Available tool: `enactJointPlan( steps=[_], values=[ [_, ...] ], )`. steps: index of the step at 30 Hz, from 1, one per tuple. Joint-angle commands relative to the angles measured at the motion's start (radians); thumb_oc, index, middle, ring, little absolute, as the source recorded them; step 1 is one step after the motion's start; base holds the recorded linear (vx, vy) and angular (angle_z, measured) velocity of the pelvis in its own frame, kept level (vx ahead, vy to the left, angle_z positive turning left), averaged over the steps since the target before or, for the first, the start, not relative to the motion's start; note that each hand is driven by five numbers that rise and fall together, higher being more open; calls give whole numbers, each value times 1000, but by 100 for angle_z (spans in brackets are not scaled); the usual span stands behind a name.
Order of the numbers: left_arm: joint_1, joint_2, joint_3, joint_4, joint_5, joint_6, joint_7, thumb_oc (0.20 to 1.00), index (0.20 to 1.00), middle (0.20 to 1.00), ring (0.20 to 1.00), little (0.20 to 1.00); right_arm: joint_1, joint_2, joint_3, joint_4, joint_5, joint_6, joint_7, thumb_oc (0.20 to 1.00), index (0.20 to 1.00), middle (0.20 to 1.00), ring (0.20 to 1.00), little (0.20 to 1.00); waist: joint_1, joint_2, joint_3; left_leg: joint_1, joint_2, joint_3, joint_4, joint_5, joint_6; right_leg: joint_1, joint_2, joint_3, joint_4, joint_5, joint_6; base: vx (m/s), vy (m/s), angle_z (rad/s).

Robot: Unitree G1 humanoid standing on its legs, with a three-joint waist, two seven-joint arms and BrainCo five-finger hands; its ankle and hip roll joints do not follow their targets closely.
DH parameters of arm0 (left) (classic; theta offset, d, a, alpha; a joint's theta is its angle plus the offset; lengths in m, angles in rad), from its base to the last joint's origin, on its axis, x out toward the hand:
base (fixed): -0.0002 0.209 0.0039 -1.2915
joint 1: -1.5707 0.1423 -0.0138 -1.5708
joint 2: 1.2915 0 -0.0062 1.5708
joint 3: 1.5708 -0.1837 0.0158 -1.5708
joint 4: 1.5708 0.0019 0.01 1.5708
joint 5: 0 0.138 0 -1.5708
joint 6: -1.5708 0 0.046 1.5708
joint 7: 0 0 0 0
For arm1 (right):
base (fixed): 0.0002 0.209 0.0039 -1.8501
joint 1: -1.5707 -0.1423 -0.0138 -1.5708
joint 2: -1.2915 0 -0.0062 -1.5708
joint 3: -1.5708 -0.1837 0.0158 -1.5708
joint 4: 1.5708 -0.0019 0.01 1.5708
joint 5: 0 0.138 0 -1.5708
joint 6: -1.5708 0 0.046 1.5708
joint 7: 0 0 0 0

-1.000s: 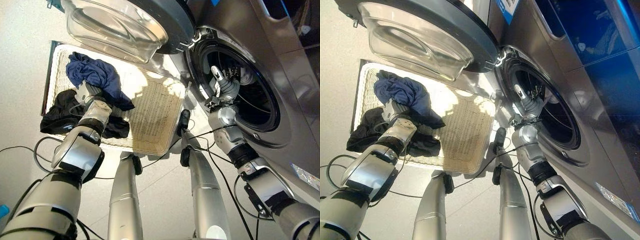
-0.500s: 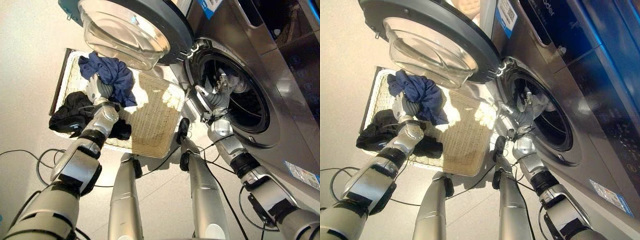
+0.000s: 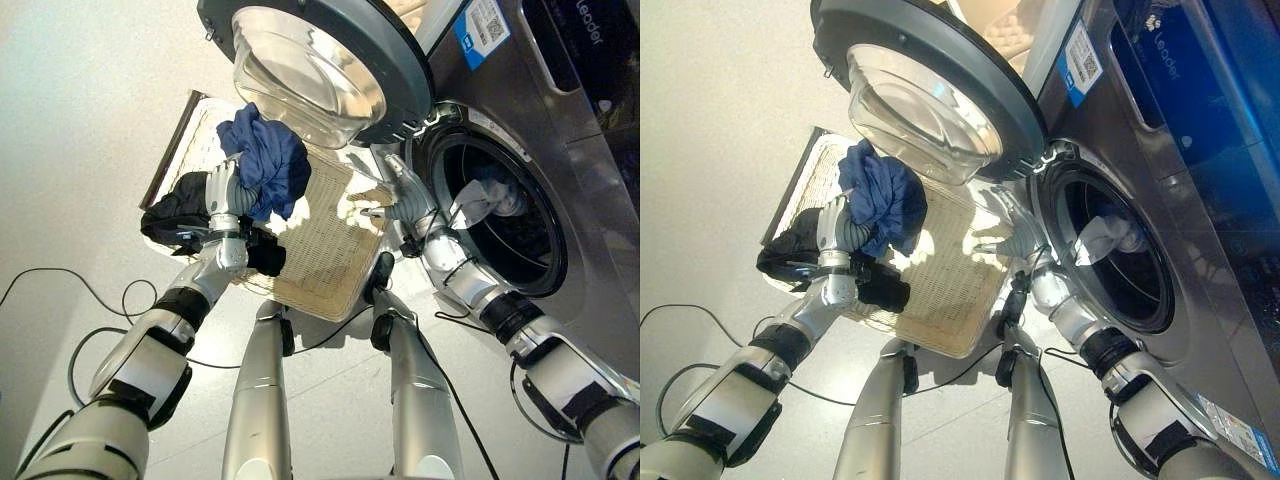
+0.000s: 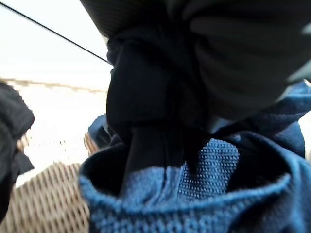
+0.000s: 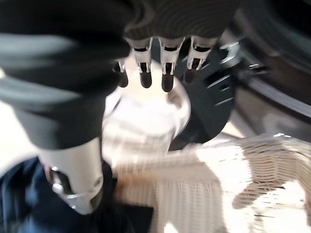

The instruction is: Put the clothes into the washing machine.

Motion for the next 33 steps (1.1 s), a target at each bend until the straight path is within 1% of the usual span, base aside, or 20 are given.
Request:
enactJointPlan(
  steps=[1,2,3,5,6,7,8,9,11,12,14,15,17,19,20,21,22,25,29,33],
  values=[
    [-14,-26,-3,-97,-87,-96,-113,200,200,200,200,200,-51,-50,4,-24,-55,7,8,1000,1000,1000,1000,1000,21,71,-22,24,-35,94,-60,-12,-29,0,-5,-47,139,-128,113,0,0,0],
    [-14,-26,-3,-97,-87,-96,-113,200,200,200,200,200,-51,-50,4,-24,-55,7,8,1000,1000,1000,1000,1000,21,71,-22,24,-35,94,-60,-12,-29,0,-5,-47,139,-128,113,1,-17,3],
    [-6,-33,-14,-144,-146,-122,-192,200,200,200,200,200,-79,-49,19,-18,-64,24,21,1000,1000,1000,1000,1000,26,76,-22,20,-36,95,-58,-12,-27,-4,-5,-47,138,-126,113,-2,-12,3],
    [-5,-36,-26,-185,-203,-136,-261,200,200,200,200,200,-104,-48,27,1,-62,32,33,1000,1000,1000,1000,1000,33,81,-22,17,-38,93,-58,-12,-26,-4,-7,-49,134,-123,114,-3,-9,2],
    [-5,-36,-26,-185,-203,-136,-261,200,200,200,200,200,-104,-48,27,1,-62,32,33,1000,1000,1000,1000,1000,33,81,-22,17,-38,93,-58,-12,-26,-4,-7,-49,134,-123,114,0,0,0],
    [-2,-41,-33,-208,-224,-140,-297,200,200,200,200,200,-115,-45,31,13,-67,37,39,1000,1000,1000,1000,1000,35,83,-22,13,-39,91,-56,-12,-25,-7,-7,-49,134,-122,114,0,0,0],
    [-2,-41,-33,-208,-224,-140,-297,200,200,200,200,200,-115,-45,31,13,-67,37,39,1000,1000,1000,1000,1000,35,83,-22,13,-39,91,-56,-12,-25,-7,-7,-49,134,-122,114,-3,-15,5],
    [2,-46,-58,-274,-275,-133,-405,200,200,200,200,200,-136,-37,41,32,-61,46,63,1000,1000,1000,1000,1000,42,92,-22,10,-44,85,-54,-11,-23,-10,-10,-50,135,-118,115,-2,-14,5],
    [0,-48,-67,-296,-308,-136,-459,200,200,200,200,200,-149,-34,43,42,-56,47,80,1000,1000,1000,1000,1000,45,95,-22,9,-46,83,-55,-10,-22,-10,-11,-50,132,-115,115,-1,-8,3],
    [1,-53,-77,-322,-330,-128,-508,200,200,200,200,200,-159,-30,47,45,-45,54,97,1000,1000,1000,1000,1000,47,98,-22,9,-47,83,-54,-10,-20,-11,-11,-50,133,-113,115,0,0,0],
    [-1,-54,-88,-355,-355,-120,-559,200,200,200,200,200,-169,-22,48,56,-27,53,124,1000,1000,1000,1000,1000,49,104,-22,10,-49,81,-54,-9,-18,-12,-11,-48,134,-111,114,8,-1,6],
    [-1,-54,-88,-355,-355,-120,-559,200,200,200,200,200,-169,-22,48,56,-27,53,124,1000,1000,1000,1000,1000,49,104,-22,10,-49,81,-54,-9,-18,-12,-11,-48,134,-111,114,8,3,6],
    [-4,-59,-96,-381,-384,-121,-609,200,200,200,200,200,-177,-14,48,66,-8,52,152,1000,1000,1000,1000,1000,49,108,-22,9,-53,79,-53,-8,-17,-14,-10,-45,133,-108,114,7,8,4],
    [-14,-63,-107,-418,-406,-120,-668,200,200,200,200,200,-181,5,53,87,13,51,222,1000,1000,1000,1000,1000,50,114,-22,10,-58,78,-57,-4,-16,-11,-8,-43,124,-104,112,1,16,4],
    [-14,-63,-107,-418,-406,-120,-668,200,200,200,200,200,-181,5,53,87,13,51,222,1000,1000,1000,1000,1000,50,114,-22,10,-58,78,-57,-4,-16,-11,-8,-43,124,-104,112,0,0,0],
    [-18,-64,-113,-435,-411,-122,-680,200,200,200,200,200,-183,14,64,105,20,42,276,1000,1000,1000,1000,1000,51,118,-22,13,-60,76,-59,-2,-15,-8,-7,-43,121,-103,110,0,0,0],
    [-20,-65,-116,-444,-414,-122,-684,200,200,200,200,200,-182,18,70,113,16,34,308,1000,1000,1000,1000,1000,52,119,-22,14,-61,76,-60,-1,-14,-8,-7,-42,121,-103,109,0,0,0],
    [-28,-73,-126,-462,-421,-114,-692,200,200,200,200,200,-182,32,92,124,24,37,354,1000,1000,1000,1000,1000,53,120,-22,11,-62,74,-55,1,-12,-10,-7,-40,124,-101,107,0,0,0],
    [-44,-83,-136,-463,-439,-106,-707,200,200,200,200,200,-182,54,98,142,56,22,369,1000,1000,1000,1000,1000,53,120,-22,8,-65,74,-56,6,-11,-9,-3,-38,118,-97,105,0,0,0],
    [-52,-99,-135,-464,-439,-81,-717,200,200,200,200,200,-171,81,79,141,140,13,362,1000,1000,1000,1000,1000,51,121,-22,6,-69,71,-61,12,-10,-12,0,-37,112,-92,103,0,0,0]
  ],
)
